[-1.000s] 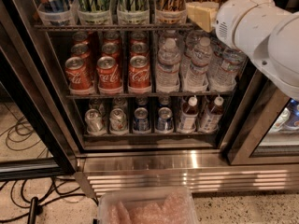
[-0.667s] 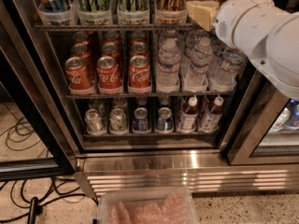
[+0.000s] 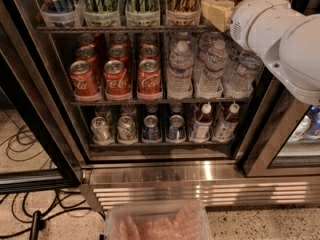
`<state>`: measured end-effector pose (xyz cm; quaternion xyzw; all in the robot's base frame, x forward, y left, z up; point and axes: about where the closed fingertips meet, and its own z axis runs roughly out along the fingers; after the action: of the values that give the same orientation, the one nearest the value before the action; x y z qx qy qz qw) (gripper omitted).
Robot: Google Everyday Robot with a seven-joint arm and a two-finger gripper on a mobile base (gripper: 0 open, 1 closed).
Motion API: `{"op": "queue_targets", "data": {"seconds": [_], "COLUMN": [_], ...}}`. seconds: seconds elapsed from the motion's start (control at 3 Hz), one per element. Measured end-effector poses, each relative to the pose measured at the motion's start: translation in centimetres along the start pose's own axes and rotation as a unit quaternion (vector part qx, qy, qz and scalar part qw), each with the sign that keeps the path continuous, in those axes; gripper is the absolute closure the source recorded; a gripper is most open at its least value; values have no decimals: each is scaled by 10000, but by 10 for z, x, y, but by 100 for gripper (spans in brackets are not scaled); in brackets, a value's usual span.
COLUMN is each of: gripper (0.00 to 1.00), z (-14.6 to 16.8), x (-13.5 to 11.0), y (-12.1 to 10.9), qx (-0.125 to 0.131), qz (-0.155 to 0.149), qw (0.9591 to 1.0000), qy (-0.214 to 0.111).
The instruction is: Pick orange can from top shelf of fridge
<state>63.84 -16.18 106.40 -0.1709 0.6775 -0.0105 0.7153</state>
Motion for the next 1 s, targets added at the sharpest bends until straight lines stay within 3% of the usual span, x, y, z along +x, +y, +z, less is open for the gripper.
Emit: {"op": "queue_targets", "data": {"seconds": [1.0], "gripper": [40], "z": [20], "x": [-9], "y": [-4], "qx": [-79], "qz": [147], "qw": [9998], "qy": [-123]}}
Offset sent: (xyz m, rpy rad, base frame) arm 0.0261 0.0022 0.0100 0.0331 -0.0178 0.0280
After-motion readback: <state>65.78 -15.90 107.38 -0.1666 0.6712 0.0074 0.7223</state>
